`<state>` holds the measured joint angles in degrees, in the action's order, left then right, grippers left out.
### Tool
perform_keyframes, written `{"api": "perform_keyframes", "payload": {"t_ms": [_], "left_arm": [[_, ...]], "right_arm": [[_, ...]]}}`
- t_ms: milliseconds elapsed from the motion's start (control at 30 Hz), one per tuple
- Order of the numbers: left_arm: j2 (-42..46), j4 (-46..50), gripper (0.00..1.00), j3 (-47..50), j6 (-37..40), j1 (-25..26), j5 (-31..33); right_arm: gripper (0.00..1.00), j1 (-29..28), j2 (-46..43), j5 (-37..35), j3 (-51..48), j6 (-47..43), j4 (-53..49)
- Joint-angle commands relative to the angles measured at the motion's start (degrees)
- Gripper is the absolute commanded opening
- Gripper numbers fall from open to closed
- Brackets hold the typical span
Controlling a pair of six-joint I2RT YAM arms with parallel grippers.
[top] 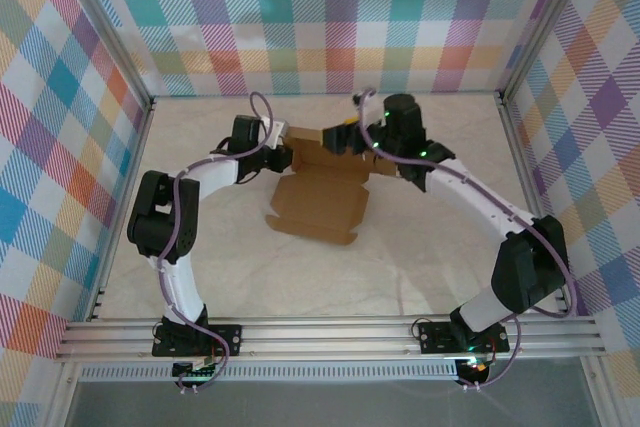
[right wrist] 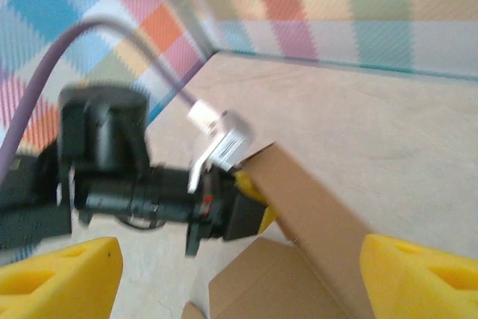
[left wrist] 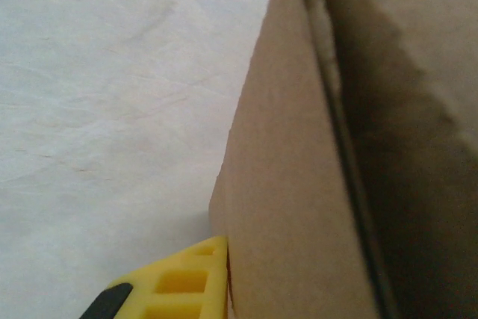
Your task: Fold the paper box
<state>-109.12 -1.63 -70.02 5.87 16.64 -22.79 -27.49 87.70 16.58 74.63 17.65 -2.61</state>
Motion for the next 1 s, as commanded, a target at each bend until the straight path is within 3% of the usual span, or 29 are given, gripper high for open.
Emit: {"api": "perform_keyframes", "payload": {"t_ms": [0,267,467,967], "left_arm": [[0.13,0.27,0.12,-0.55,3.54,3.04,1.07],[0.38,-0.71,0.13,2.51,4.92,9.84,6.6],[0.26,-4.87,0.13,5.59,1.39,13.22,12.3],[-1.09,-6.83,0.14,6.14,-0.84,14.71,15.24]], "right_arm": [[0.82,2.92,1.76,1.81,6.06,10.61,-10.9],[0.82,6.12,9.96,9.18,13.42,12.25,-23.98],[0.82,6.18,14.26,10.11,14.25,10.19,-25.63],[0.71,6.44,27.0,17.36,21.96,6.74,-27.16]]}}
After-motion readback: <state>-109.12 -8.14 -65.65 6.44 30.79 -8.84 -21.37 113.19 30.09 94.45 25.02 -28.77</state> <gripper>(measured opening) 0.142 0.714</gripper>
